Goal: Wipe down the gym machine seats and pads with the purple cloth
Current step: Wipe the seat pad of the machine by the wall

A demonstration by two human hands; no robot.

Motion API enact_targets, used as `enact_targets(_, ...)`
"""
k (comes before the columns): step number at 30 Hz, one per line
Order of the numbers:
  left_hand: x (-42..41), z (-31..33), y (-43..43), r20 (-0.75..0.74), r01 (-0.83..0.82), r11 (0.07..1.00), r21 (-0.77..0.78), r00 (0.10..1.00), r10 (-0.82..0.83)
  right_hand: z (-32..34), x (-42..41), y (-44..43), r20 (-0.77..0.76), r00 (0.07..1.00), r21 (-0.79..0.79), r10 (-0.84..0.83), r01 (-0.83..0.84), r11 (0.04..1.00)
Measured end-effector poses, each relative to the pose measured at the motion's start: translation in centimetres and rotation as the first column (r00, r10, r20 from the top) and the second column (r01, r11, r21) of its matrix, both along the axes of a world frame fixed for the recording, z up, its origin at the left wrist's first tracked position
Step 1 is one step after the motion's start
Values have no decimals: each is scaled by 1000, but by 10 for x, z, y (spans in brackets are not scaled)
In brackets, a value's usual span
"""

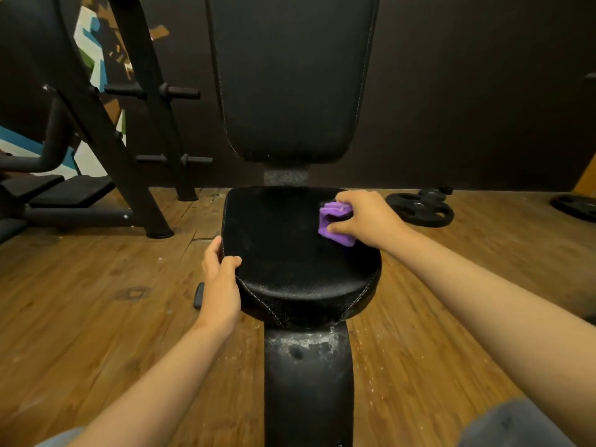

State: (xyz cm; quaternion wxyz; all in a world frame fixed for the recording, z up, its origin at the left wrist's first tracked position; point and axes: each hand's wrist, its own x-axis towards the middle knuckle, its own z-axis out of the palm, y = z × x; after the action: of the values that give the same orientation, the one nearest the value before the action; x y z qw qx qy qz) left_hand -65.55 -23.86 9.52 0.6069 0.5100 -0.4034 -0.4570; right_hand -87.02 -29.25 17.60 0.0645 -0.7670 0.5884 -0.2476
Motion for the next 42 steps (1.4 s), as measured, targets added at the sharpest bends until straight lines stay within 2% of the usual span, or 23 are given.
enact_targets(2,-2,-1,-1,5,-31,999,-20,1000,31,-2,-6,-9,-12,995,-29,-95,94,995)
enact_targets(5,-6,-3,-1,-12,-73,995,-62,997,73,-5,9,6,-18,996,-5,83,-83,997)
enact_targets(7,-7,-2,-1,-31,-91,995,-38,995,90,-6,14,12,-13,982,26,188,-187,982)
enact_targets(10,0,12,-5,-158,-107,992,68,980,117,-3,5,-23,34,996,11,80,-80,997)
enact_targets(12,5,28,-12,-223,-49,993,106,972,72,-3,4,-51,58,998,24,-6,4,1000)
enact_targets(14,9,36,-26,-147,-14,993,115,989,31,-8,9,-62,65,998,-6,20,-20,1000)
enact_targets(16,9,36,-39,85,-21,990,140,996,9,-13,15,-57,73,989,-53,127,-123,991)
enact_targets(18,11,26,-47,355,-50,991,124,935,3,-16,17,-46,82,967,-69,240,-235,970)
enact_targets(19,12,23,-49,427,-63,993,103,904,13,-15,16,-47,85,957,-66,279,-274,959)
enact_targets(21,15,16,-50,423,-52,997,58,906,22,-10,16,-59,96,944,-32,317,-315,948)
enact_targets(23,17,11,-50,320,-38,998,47,947,20,-6,17,-75,93,941,19,326,-329,944)
enact_targets(29,11,13,-40,219,-128,988,83,970,107,-4,19,-64,202,918,71,342,-362,930)
enact_targets(32,6,21,-32,337,-175,980,99,932,132,-6,24,-34,169,953,80,250,-267,960)
enact_targets(35,7,29,-29,421,-184,963,196,903,87,-1,29,1,187,959,191,211,-247,950)
enact_targets(37,9,38,-28,484,-167,954,250,875,26,8,29,21,203,958,345,200,-262,901)
enact_targets(40,9,62,-25,592,-141,928,346,800,-99,38,20,44,208,978,603,15,-141,785)
enact_targets(42,9,87,-17,636,-156,909,386,759,-140,62,10,57,214,970,657,-114,-57,752)
